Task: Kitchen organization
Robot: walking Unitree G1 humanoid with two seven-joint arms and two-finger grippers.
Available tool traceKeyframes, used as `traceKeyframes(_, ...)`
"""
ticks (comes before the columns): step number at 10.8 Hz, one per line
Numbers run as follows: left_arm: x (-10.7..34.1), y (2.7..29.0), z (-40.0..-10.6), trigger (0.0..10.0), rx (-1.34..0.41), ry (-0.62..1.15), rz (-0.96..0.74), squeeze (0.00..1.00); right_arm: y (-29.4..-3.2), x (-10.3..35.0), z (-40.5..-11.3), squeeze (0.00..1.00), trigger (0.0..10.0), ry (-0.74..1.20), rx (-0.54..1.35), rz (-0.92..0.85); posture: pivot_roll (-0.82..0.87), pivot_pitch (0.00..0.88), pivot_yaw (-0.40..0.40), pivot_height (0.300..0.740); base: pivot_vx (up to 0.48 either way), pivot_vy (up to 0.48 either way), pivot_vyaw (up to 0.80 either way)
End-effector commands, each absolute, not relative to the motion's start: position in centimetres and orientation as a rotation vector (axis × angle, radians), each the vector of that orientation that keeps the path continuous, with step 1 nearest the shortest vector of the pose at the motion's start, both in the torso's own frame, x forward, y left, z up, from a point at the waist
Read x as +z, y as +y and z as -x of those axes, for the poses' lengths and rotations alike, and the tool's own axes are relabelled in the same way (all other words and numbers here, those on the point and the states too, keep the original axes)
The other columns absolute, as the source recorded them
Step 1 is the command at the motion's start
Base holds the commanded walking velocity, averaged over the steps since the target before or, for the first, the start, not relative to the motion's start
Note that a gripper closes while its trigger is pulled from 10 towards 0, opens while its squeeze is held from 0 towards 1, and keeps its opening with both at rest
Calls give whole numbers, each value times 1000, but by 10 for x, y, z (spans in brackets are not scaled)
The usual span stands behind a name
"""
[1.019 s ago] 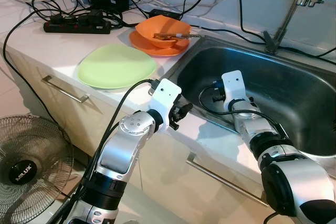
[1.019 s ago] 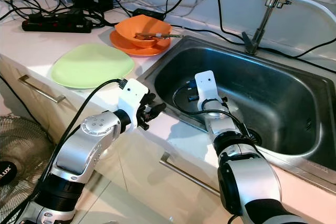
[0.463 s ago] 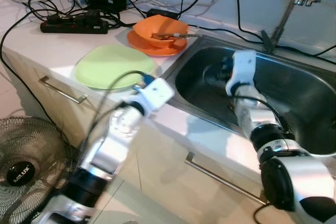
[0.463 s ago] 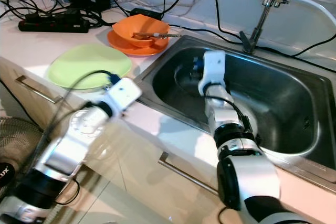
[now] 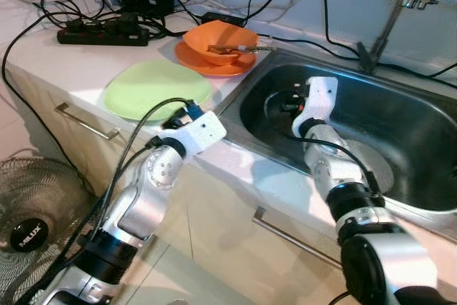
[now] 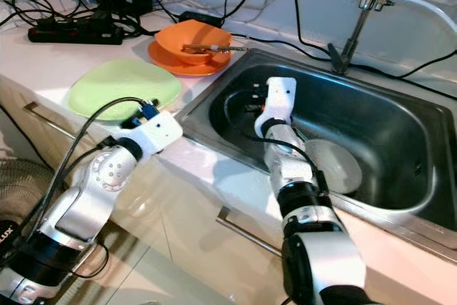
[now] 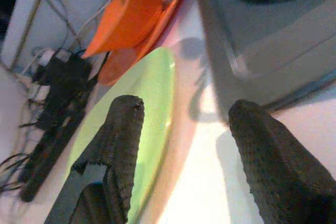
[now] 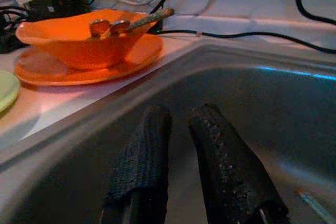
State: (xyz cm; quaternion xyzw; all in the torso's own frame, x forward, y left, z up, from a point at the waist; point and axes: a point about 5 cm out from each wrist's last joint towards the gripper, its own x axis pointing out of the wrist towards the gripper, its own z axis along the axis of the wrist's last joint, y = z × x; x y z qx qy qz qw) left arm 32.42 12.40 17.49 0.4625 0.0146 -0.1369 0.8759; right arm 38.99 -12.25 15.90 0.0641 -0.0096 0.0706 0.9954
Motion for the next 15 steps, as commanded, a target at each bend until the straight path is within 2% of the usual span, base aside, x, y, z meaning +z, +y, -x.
traceKeyframes(1, 180, 128, -323, 10000, -264, 35, -1015, 1000, -123, 158, -388, 0, 10000, -12, 138, -148, 271, 43, -56, 740, 0, 0, 0)
traceKeyframes(2, 182, 136, -324, 10000, -243, 48, -1073, 0, -121, 158, -388, 0, 10000, -9, 140, -153, 272, 40, -55, 740, 0, 0, 0)
traceKeyframes(10, 182, 172, -341, 10000, -203, 207, -1216, 0, -116, 160, -386, 0, 10000, -2, 138, -172, 265, 10, -41, 740, 0, 0, 0)
traceKeyframes(15, 182, 200, -365, 10000, -193, 306, -1423, 0, -116, 163, -384, 0, 10000, -11, 130, -175, 248, 16, -29, 740, 0, 0, 0)
